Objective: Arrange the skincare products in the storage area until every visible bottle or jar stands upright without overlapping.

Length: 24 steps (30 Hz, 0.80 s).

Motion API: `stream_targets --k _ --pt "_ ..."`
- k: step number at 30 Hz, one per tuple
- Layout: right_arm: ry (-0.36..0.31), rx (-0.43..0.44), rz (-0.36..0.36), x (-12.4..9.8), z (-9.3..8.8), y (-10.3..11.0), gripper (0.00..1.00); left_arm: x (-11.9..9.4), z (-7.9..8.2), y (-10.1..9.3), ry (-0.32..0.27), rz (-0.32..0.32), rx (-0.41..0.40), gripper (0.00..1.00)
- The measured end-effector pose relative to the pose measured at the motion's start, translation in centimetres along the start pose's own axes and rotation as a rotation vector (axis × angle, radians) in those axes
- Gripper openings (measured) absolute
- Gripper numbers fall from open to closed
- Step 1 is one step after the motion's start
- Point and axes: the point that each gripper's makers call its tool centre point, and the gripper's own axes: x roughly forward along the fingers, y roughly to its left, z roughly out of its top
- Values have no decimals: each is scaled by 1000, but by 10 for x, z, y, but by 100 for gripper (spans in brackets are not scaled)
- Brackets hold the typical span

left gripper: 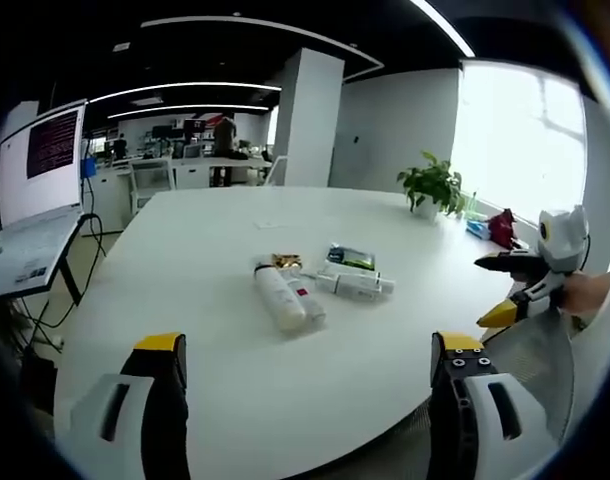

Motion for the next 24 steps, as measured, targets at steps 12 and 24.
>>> stream_targets --k 12,24 --pt "33 7 3 4 -3 -2 95 0 1 -1 -8 4 -8 93" --pt "70 8 24 3 -8 2 95 0 4 1 -26 -1 -22 93"
